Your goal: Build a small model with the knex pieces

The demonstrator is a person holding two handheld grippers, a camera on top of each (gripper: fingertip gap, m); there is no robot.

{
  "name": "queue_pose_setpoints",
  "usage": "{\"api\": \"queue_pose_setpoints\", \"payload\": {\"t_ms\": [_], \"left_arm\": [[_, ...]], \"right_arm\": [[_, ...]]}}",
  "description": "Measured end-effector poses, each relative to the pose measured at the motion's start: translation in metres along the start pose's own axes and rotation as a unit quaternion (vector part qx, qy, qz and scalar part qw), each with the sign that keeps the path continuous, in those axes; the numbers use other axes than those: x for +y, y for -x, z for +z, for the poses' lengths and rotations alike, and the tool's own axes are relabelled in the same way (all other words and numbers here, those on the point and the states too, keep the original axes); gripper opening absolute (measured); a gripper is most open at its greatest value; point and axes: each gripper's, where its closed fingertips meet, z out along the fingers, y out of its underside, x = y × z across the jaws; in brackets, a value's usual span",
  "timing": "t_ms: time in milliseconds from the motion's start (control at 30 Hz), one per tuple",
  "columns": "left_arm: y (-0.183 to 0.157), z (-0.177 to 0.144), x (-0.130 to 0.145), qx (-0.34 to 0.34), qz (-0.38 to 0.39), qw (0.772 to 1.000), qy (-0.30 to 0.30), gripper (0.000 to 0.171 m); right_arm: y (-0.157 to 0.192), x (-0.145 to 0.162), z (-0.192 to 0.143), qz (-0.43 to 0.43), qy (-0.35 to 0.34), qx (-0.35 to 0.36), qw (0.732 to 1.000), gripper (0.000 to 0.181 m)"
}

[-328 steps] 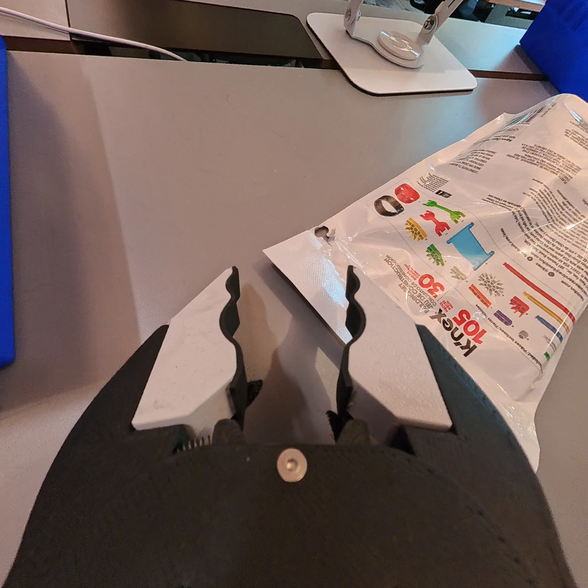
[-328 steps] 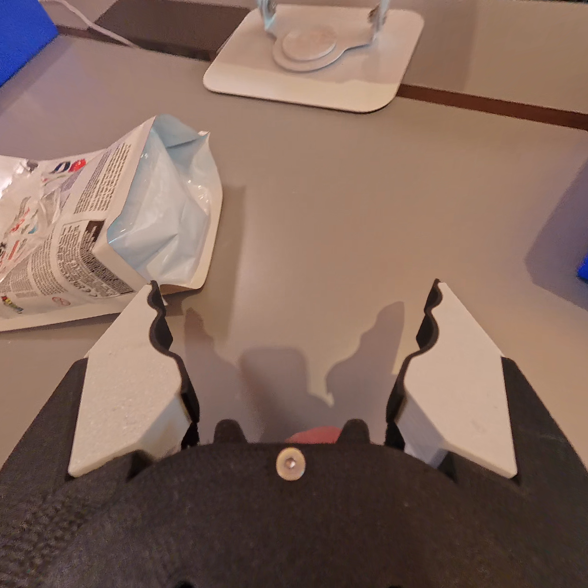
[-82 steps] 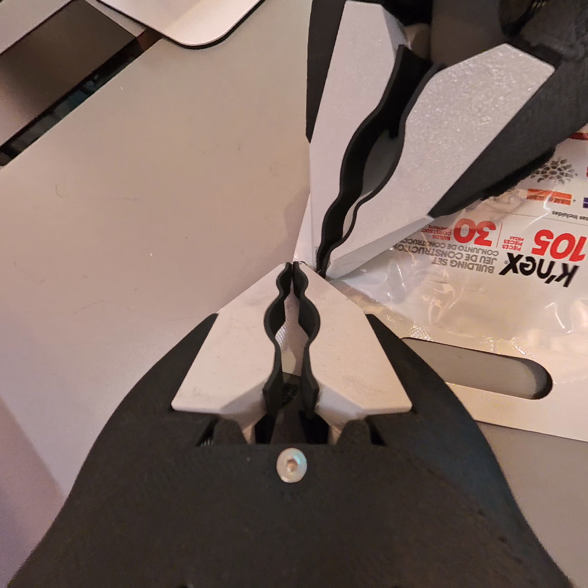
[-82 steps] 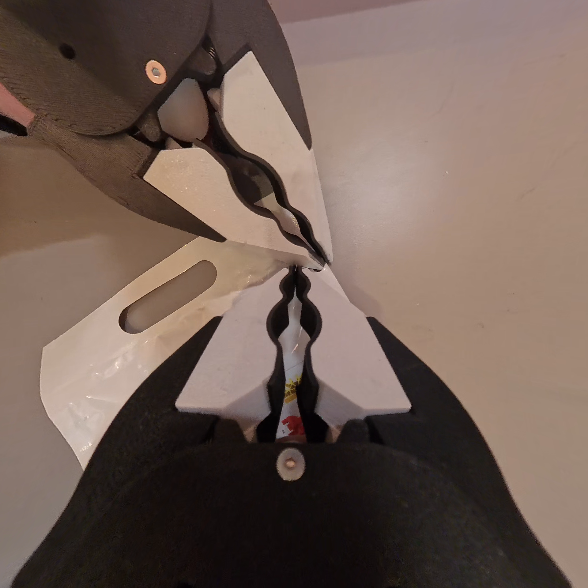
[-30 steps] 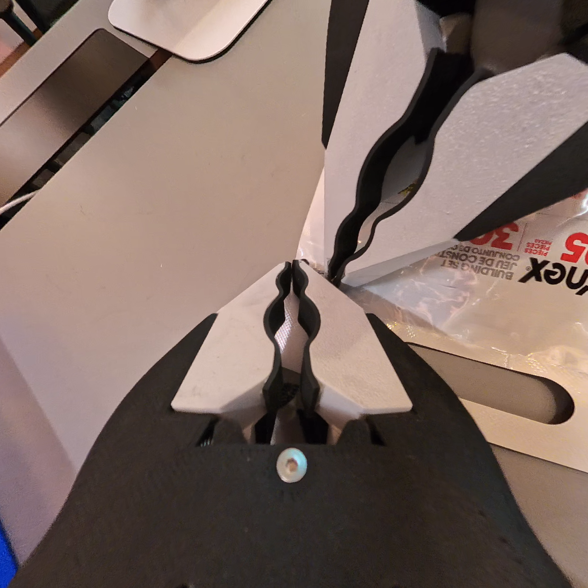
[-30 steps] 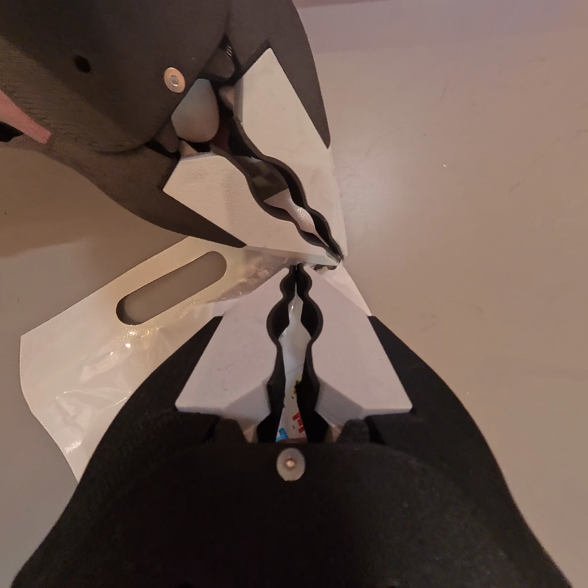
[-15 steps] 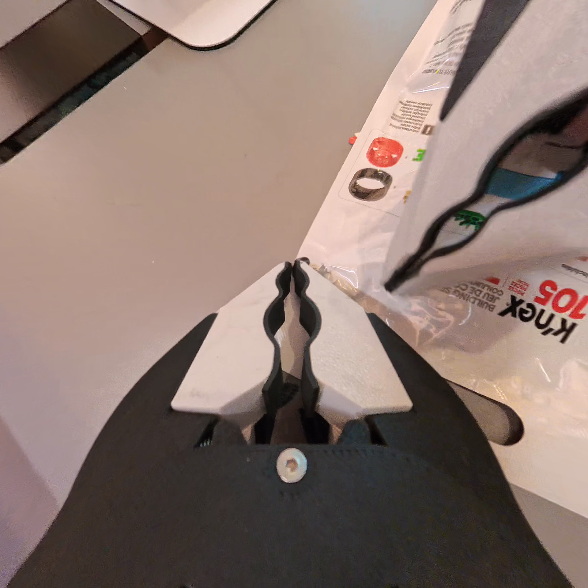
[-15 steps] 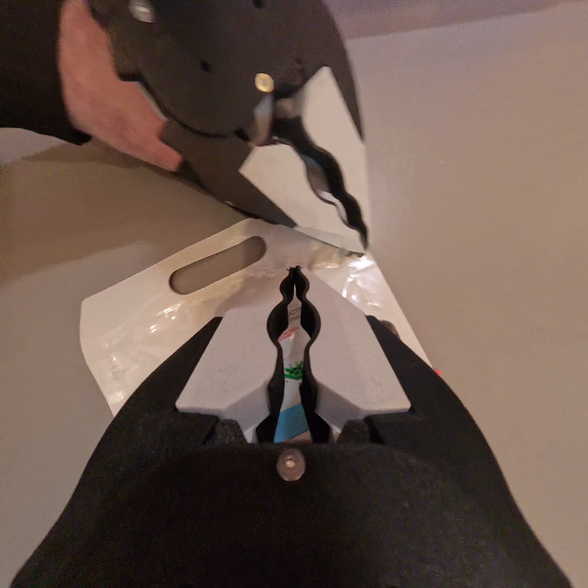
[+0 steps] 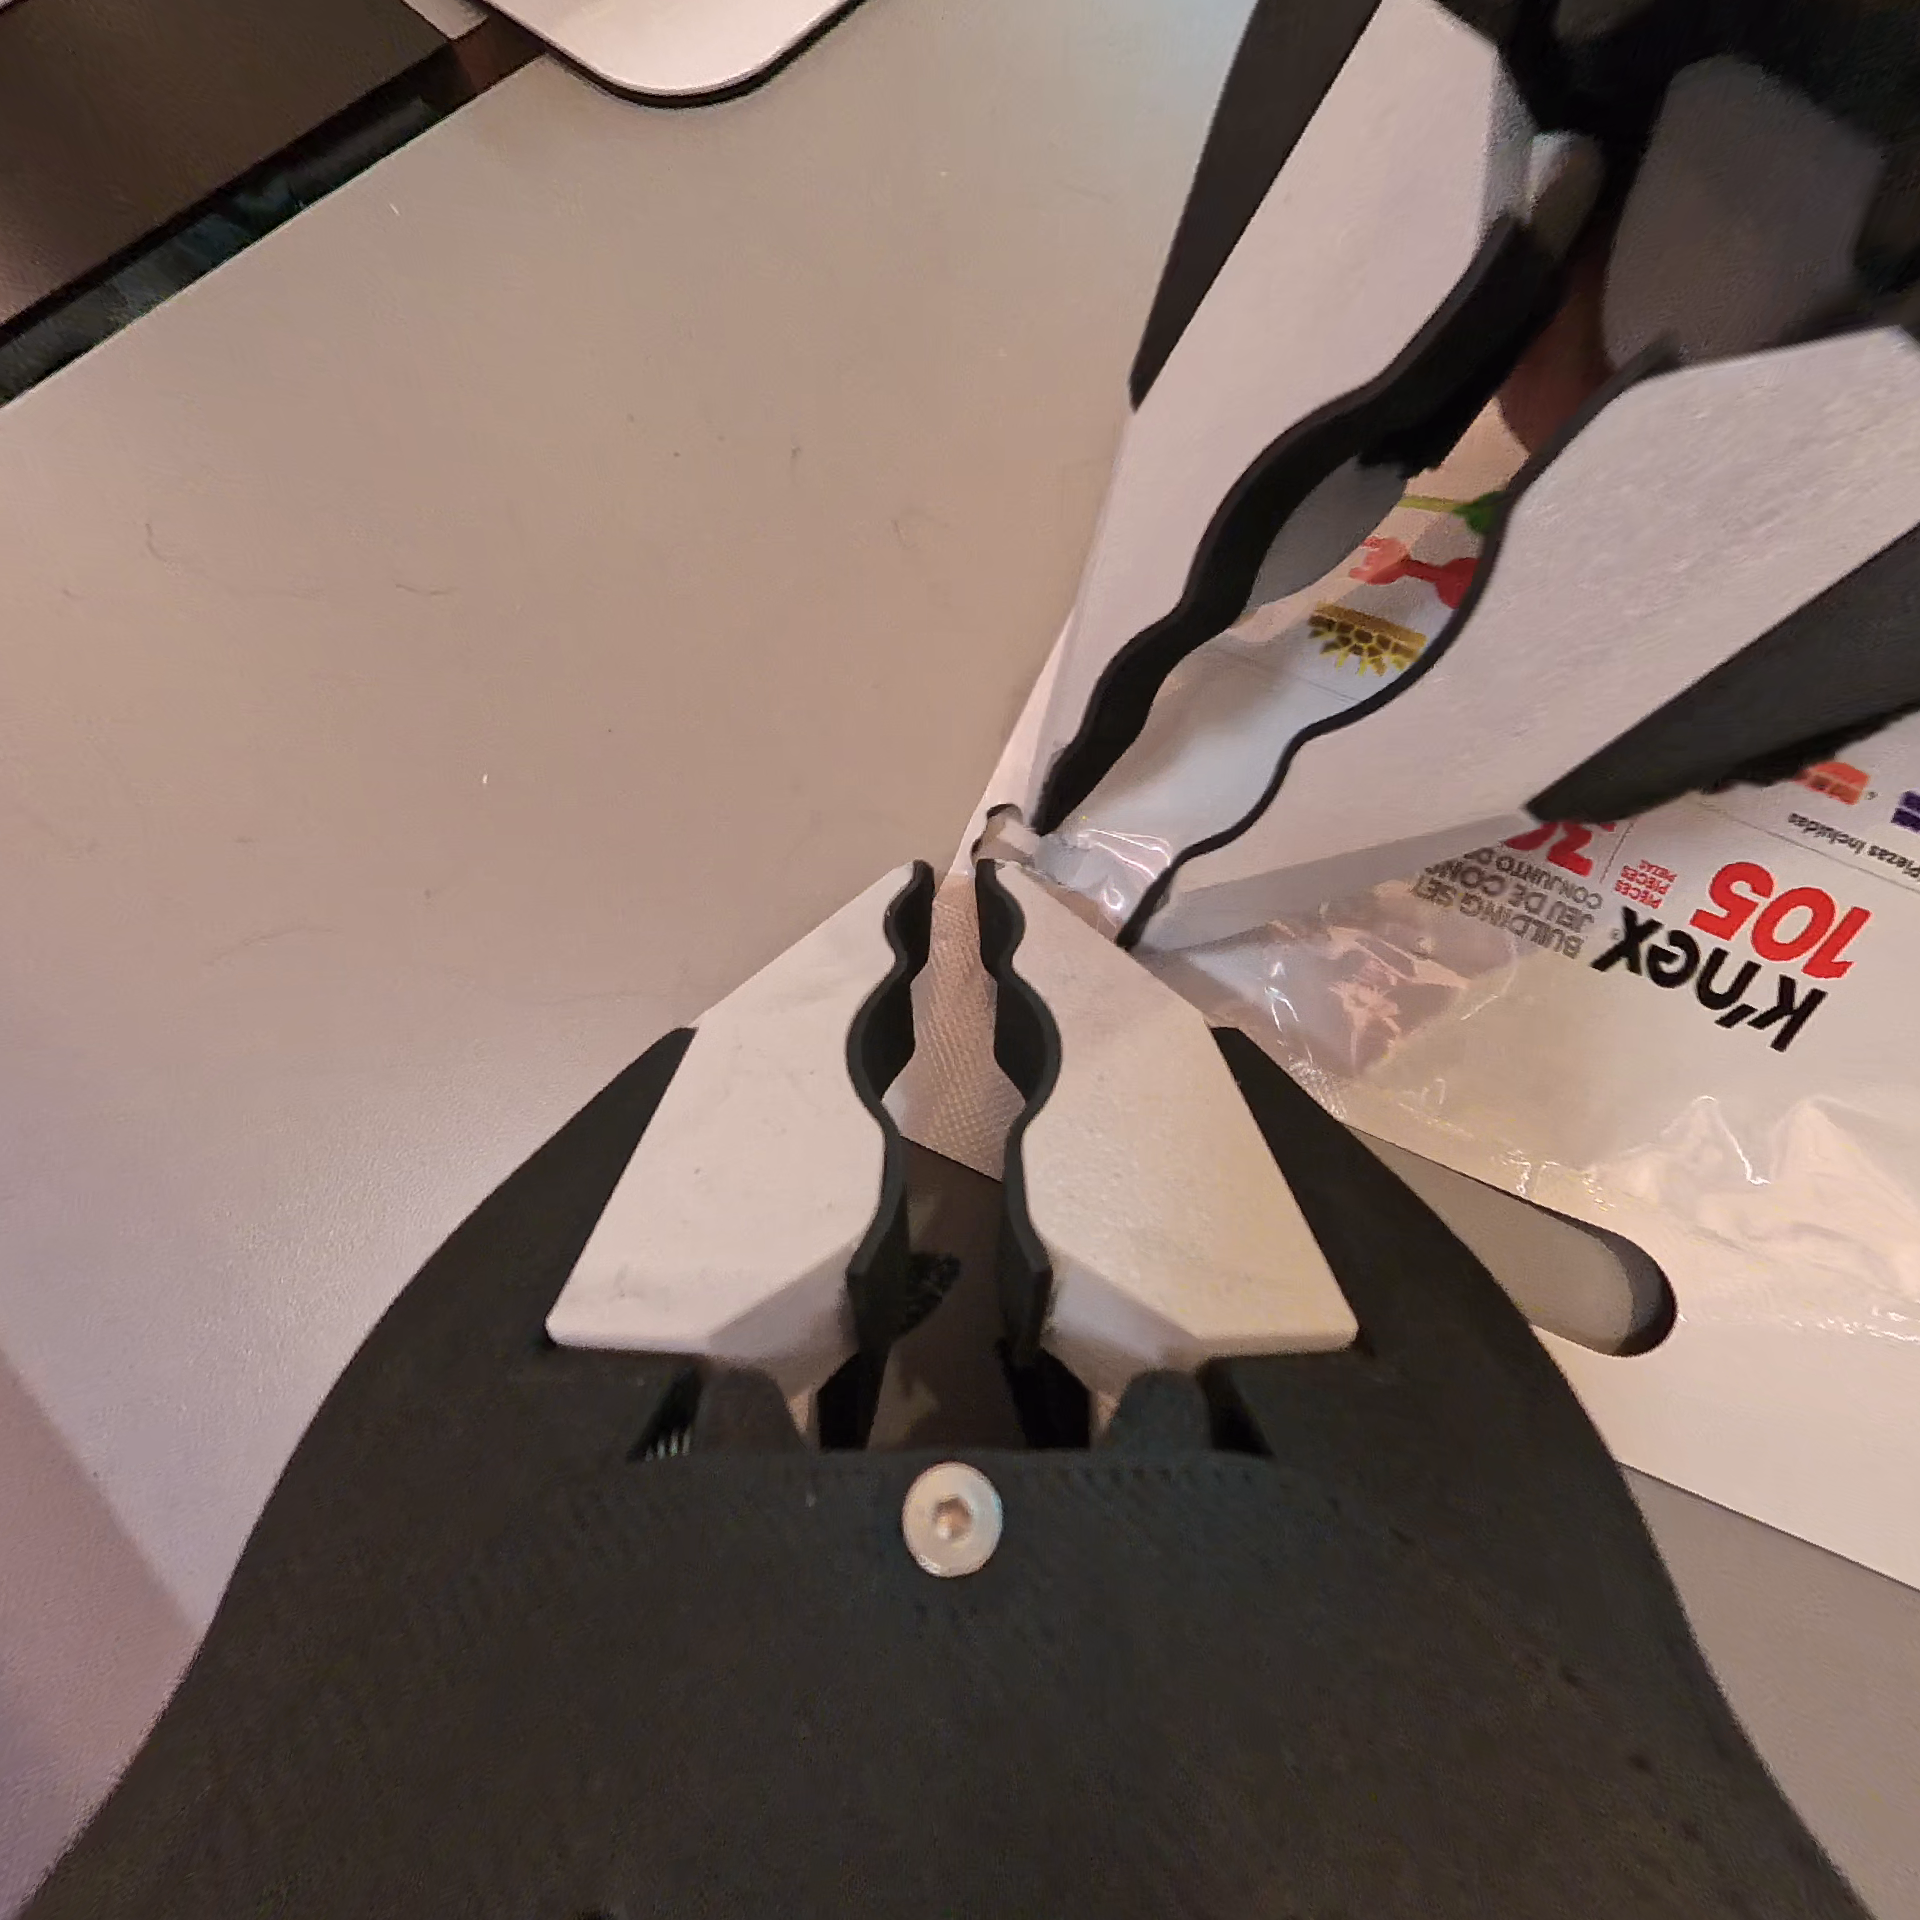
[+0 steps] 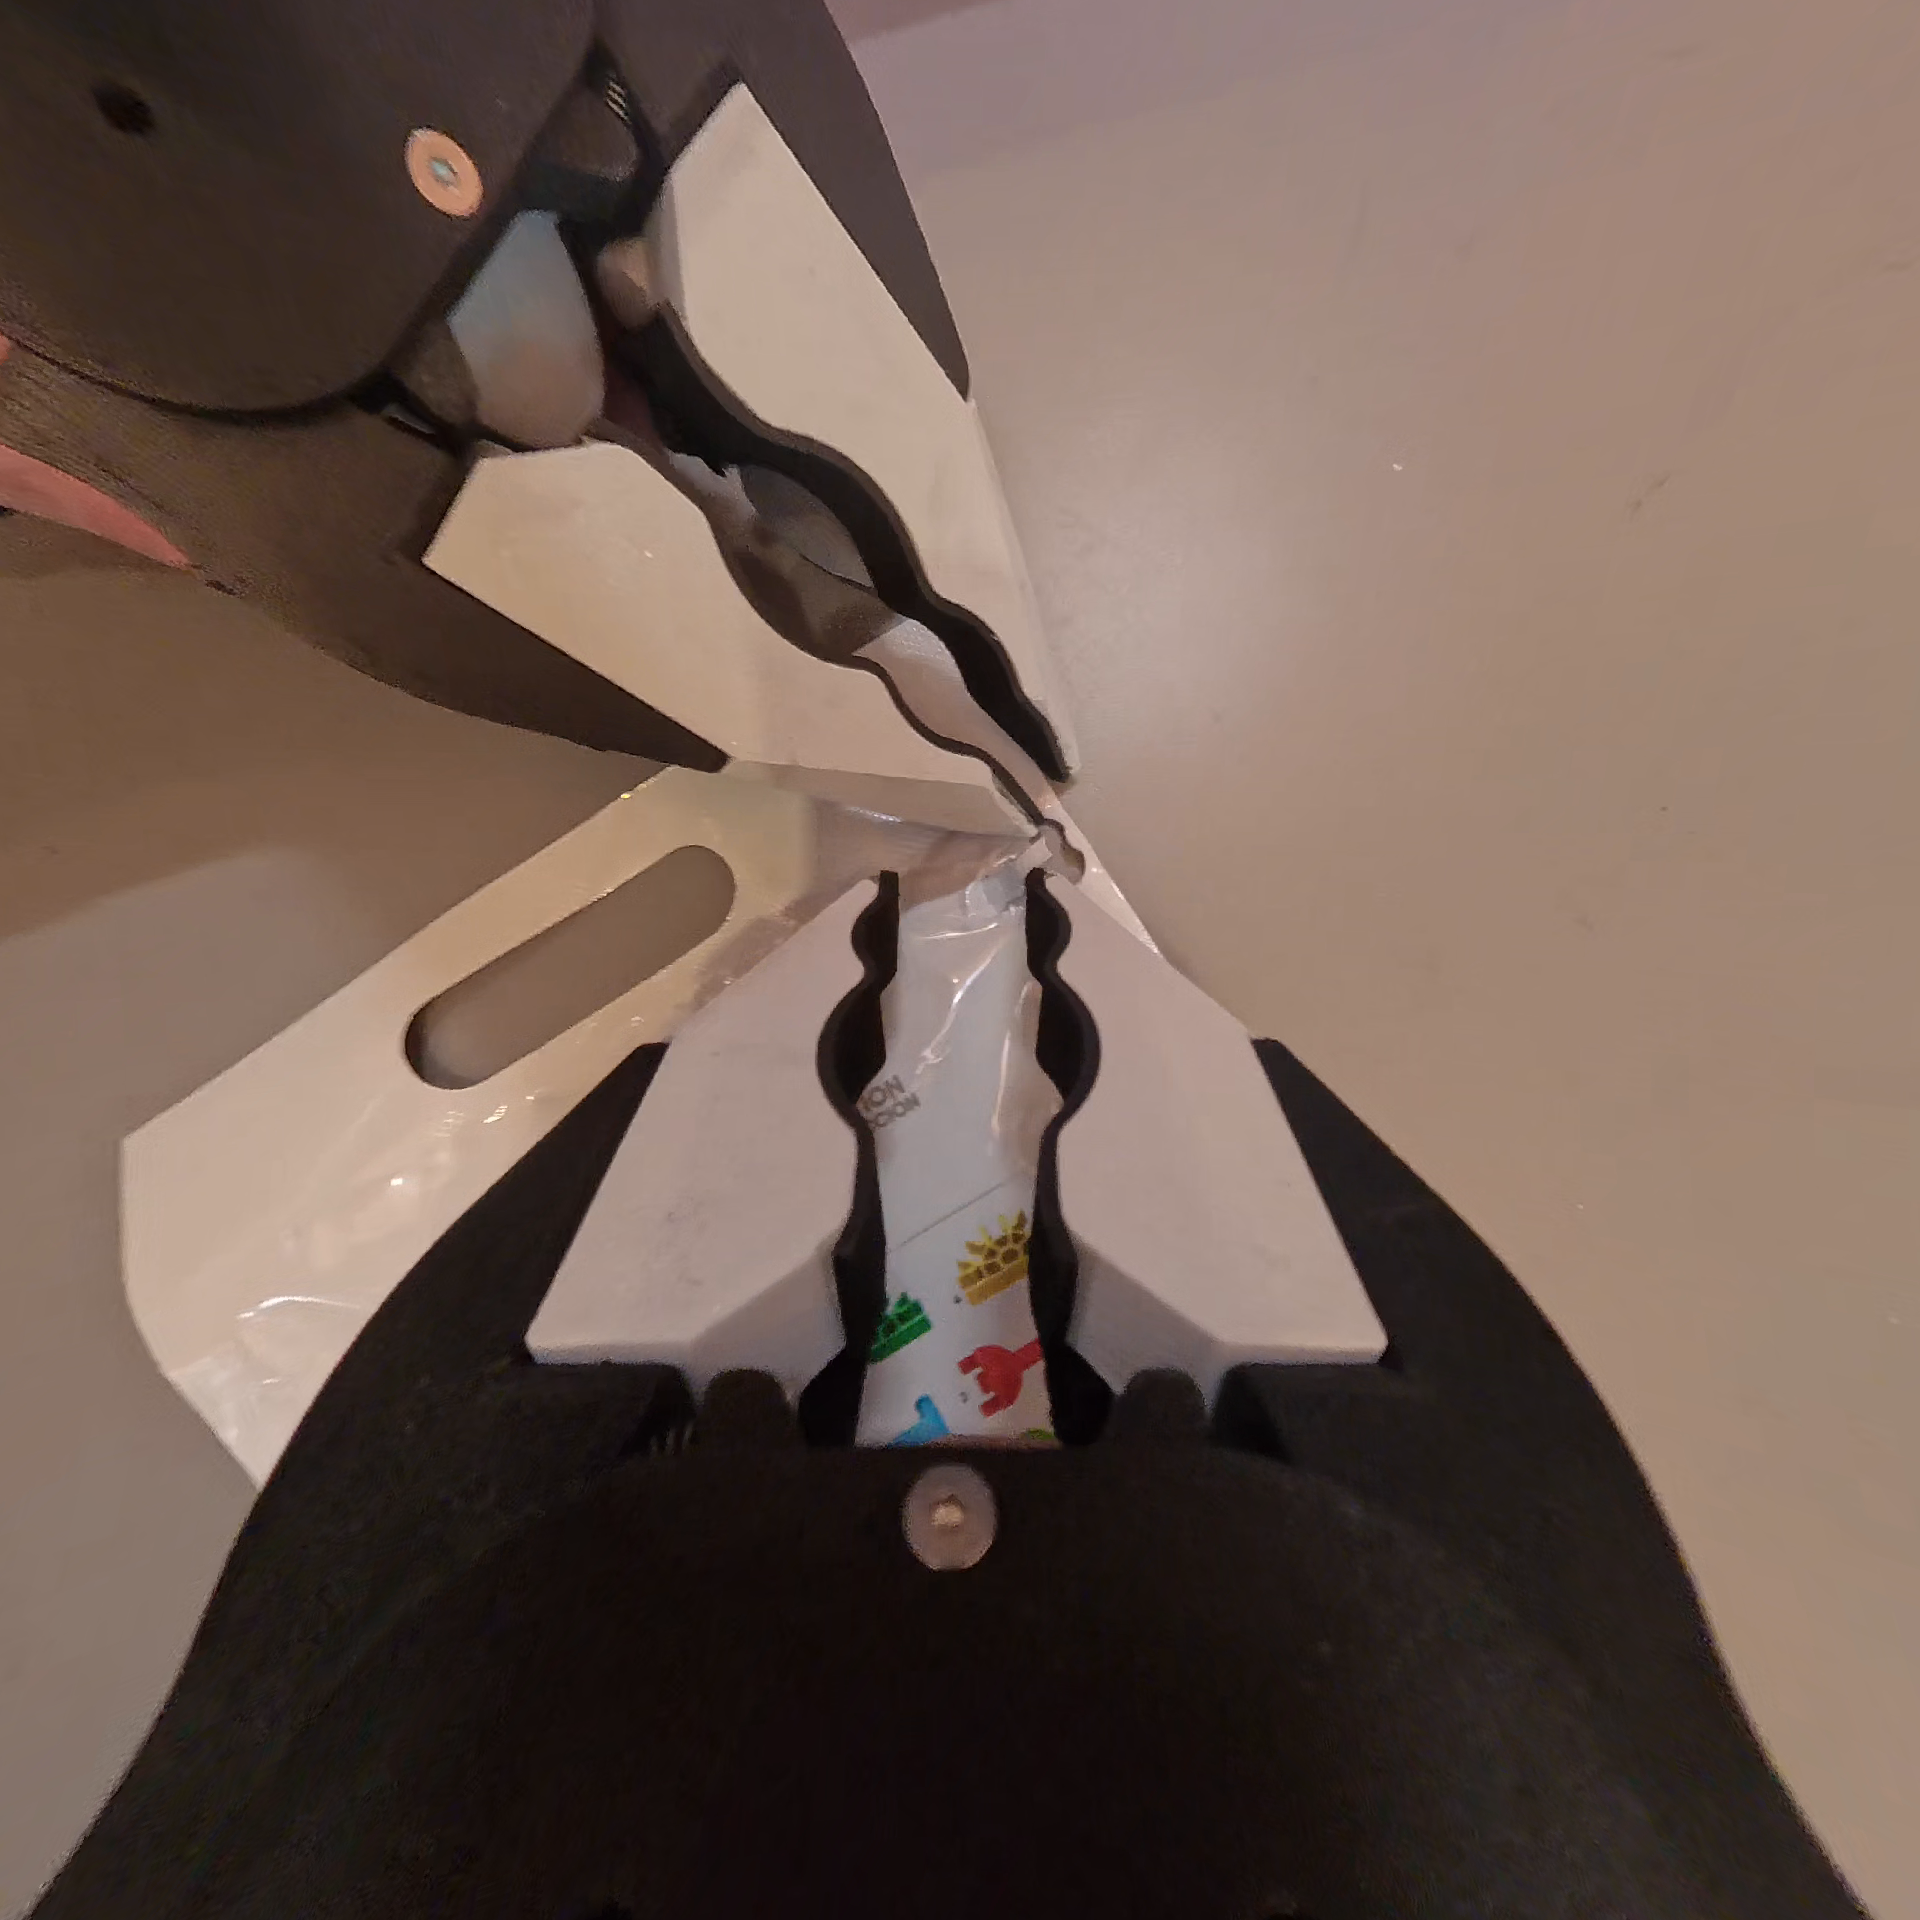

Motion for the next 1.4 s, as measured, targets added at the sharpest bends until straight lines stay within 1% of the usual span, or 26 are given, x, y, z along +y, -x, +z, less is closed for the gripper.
{"api": "queue_pose_setpoints", "payload": {"t_ms": [133,300,400,433,467,567,733,933,1000,1067,1100,1200,1333,1400], "left_arm": [[0.0,0.001,0.0,-0.002,0.0,1.0,-0.002,0.006],[0.0,0.001,-0.001,-0.004,0.003,1.0,-0.004,0.006],[0.0,0.002,-0.001,-0.008,0.007,1.0,-0.004,0.006],[0.0,0.002,-0.001,-0.012,0.01,1.0,-0.004,0.005],[0.0,0.002,-0.001,-0.019,0.016,1.0,-0.004,0.005],[0.0,0.004,-0.001,-0.041,0.041,0.998,-0.001,0.003],[-0.002,0.004,-0.001,-0.081,0.088,0.993,0.0,0.001],[-0.002,0.005,-0.001,-0.12,0.135,0.984,0.002,0.002],[-0.002,0.006,-0.001,-0.12,0.137,0.983,0.002,0.002],[-0.002,0.006,-0.001,-0.118,0.137,0.984,0.002,0.002],[-0.003,0.006,-0.001,-0.117,0.136,0.984,0.002,0.002],[-0.003,0.006,-0.001,-0.117,0.138,0.984,0.002,0.002],[-0.004,0.007,-0.001,-0.115,0.141,0.983,0.002,0.002],[-0.004,0.007,-0.001,-0.115,0.141,0.983,0.002,0.002]], "right_arm": [[-0.005,0.001,0.004,-0.019,0.012,0.002,1.0,0.014],[-0.005,0.0,0.005,-0.015,0.005,-0.012,1.0,0.015],[-0.004,0.0,0.006,-0.027,0.007,-0.021,0.999,0.009],[-0.004,0.0,0.005,-0.021,0.005,-0.03,0.999,0.002],[-0.003,0.001,0.005,-0.014,0.003,-0.042,0.999,0.0],[0.0,0.002,0.005,-0.034,0.004,-0.042,0.999,0.0],[0.005,0.002,0.003,-0.041,0.0,-0.054,0.998,0.0],[0.011,0.006,0.0,-0.073,0.007,-0.042,0.996,0.0],[0.013,0.009,-0.002,-0.088,0.011,-0.037,0.995,0.0],[0.024,0.014,-0.002,-0.103,0.017,-0.056,0.993,0.0],[0.025,0.014,-0.002,-0.11,0.016,-0.048,0.993,0.0],[0.026,0.016,-0.005,-0.111,0.018,-0.048,0.993,0.0],[0.041,0.024,-0.009,-0.141,0.028,-0.064,0.988,0.0],[0.043,0.027,-0.011,-0.138,0.033,-0.064,0.988,0.0]]}}
